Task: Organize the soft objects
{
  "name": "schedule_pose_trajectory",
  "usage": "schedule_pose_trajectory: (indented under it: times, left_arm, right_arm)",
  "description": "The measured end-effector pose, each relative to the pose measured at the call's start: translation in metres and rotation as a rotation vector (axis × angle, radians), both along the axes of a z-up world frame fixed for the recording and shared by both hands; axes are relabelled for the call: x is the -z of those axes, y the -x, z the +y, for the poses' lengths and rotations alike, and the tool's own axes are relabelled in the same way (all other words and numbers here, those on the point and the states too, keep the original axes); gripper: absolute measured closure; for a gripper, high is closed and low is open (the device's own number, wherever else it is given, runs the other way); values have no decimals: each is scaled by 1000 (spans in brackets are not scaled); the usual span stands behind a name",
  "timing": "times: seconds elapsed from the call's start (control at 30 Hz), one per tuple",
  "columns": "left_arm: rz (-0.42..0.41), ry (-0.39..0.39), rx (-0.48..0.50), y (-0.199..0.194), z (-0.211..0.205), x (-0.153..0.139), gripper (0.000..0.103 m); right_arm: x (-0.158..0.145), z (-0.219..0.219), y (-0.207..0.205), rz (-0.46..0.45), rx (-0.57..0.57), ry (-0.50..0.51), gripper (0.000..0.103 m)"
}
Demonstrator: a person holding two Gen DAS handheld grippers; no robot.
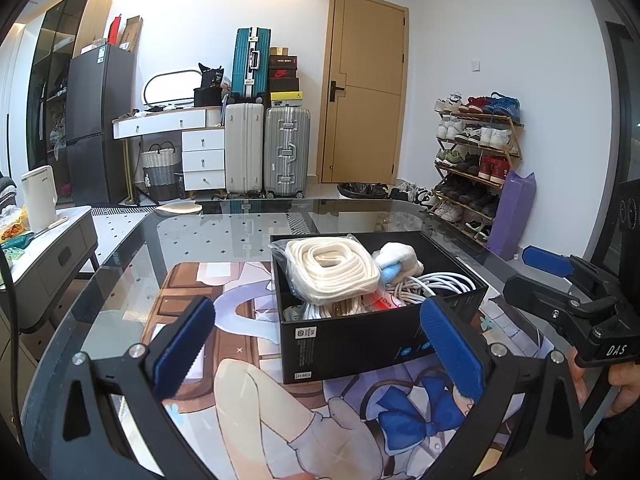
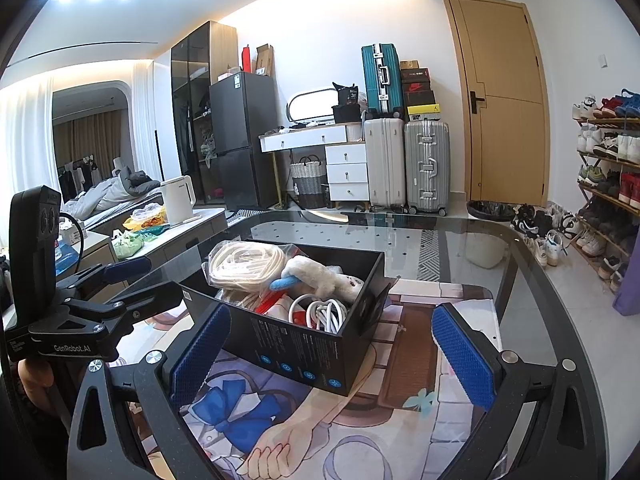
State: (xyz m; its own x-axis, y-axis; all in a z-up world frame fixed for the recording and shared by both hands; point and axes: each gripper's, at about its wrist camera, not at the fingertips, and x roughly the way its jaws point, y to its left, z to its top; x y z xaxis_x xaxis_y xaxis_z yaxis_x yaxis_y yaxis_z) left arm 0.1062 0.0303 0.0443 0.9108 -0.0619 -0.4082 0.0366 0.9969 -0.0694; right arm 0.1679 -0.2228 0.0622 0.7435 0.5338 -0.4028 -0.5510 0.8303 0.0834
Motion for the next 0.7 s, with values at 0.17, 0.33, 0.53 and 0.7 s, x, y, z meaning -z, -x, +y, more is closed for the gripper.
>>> schedule_pose_trajectory:
  times: [0.17, 0.33, 0.53, 0.7]
  left_arm:
    - [3, 1, -1, 0, 0, 0, 0]
    - [3, 2, -1, 0, 0, 0, 0]
    - [2, 1, -1, 0, 0, 0, 0]
    - [1, 3, -3, 0, 0, 0, 0]
  right_arm:
    - [0, 0, 0, 0, 0, 1, 1]
    - [0, 0, 0, -1, 0, 1, 1]
    - [0, 1, 0, -2, -1, 1, 1]
    - [0, 3, 1, -7, -4, 4, 1]
